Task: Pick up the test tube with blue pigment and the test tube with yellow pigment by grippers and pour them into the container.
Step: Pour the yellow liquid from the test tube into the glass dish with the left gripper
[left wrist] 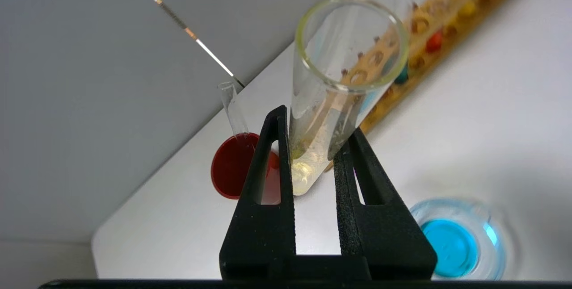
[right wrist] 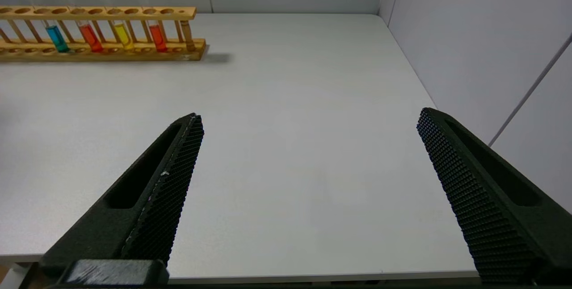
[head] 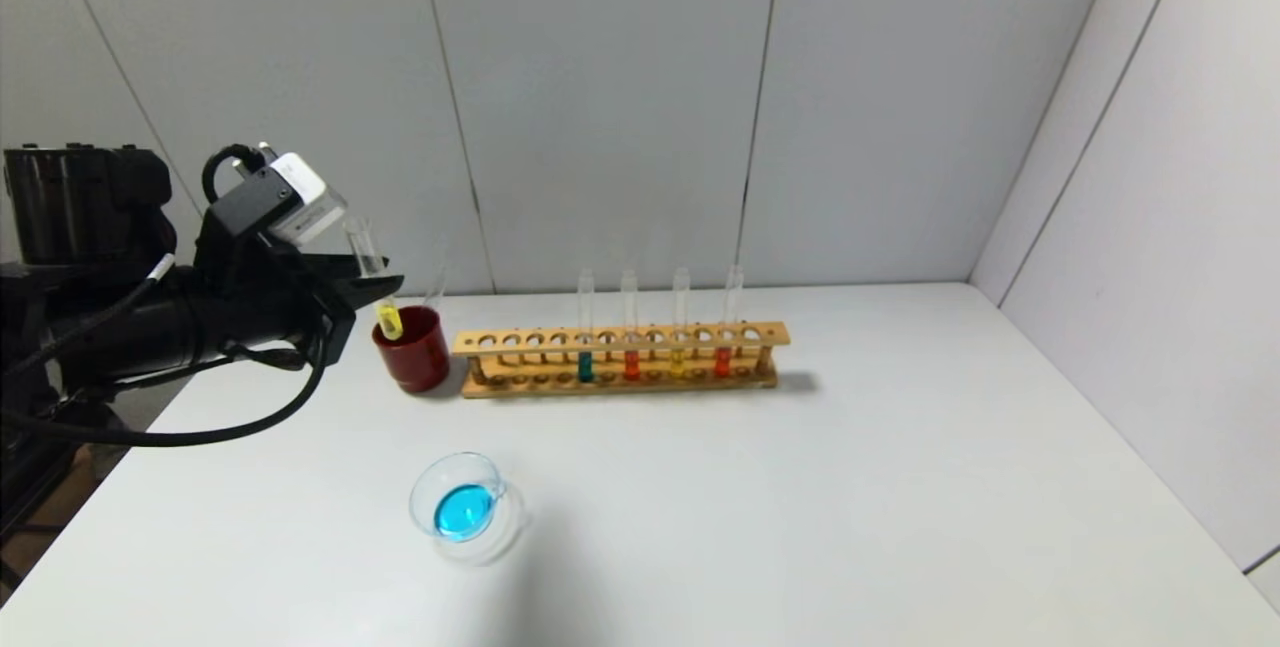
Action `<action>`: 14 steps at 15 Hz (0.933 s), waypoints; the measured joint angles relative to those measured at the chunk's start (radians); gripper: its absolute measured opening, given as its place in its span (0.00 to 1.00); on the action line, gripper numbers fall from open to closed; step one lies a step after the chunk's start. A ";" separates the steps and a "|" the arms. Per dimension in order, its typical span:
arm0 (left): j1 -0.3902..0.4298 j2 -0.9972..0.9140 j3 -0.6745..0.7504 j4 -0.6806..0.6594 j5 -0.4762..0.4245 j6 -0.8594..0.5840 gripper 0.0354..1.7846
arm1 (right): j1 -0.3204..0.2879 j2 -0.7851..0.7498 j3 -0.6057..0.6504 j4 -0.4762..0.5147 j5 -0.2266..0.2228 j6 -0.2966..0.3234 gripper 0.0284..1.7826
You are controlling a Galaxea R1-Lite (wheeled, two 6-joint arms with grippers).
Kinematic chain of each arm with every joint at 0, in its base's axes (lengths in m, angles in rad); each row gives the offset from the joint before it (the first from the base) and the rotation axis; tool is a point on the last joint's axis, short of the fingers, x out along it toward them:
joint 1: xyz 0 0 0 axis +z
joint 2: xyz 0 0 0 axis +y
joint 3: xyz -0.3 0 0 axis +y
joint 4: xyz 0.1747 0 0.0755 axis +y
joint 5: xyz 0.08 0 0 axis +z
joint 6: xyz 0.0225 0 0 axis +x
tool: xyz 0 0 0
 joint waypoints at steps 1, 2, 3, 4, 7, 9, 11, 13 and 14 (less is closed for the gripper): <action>0.020 0.000 0.008 0.025 -0.018 0.080 0.15 | 0.000 0.000 0.000 0.000 0.000 0.000 0.98; 0.042 0.004 0.011 0.068 -0.026 0.172 0.15 | 0.000 0.000 0.000 0.000 0.000 0.000 0.98; 0.064 0.011 0.010 0.120 -0.028 0.273 0.15 | 0.000 0.000 0.000 0.000 0.000 0.000 0.98; 0.084 0.021 0.003 0.180 -0.025 0.385 0.15 | 0.000 0.000 0.000 0.000 0.000 0.000 0.98; 0.107 0.055 -0.039 0.277 0.003 0.667 0.15 | 0.000 0.000 0.000 0.000 0.000 0.000 0.98; 0.109 0.074 -0.055 0.283 0.008 0.808 0.15 | 0.000 0.000 0.000 0.000 0.000 0.000 0.98; 0.103 0.084 -0.058 0.283 0.009 0.900 0.15 | 0.000 0.000 0.000 0.000 0.000 0.000 0.98; 0.101 0.088 -0.059 0.283 0.007 0.992 0.15 | 0.000 0.000 0.000 0.000 0.000 0.000 0.98; 0.100 0.090 -0.054 0.284 0.004 1.028 0.15 | 0.000 0.000 0.000 0.000 0.000 0.000 0.98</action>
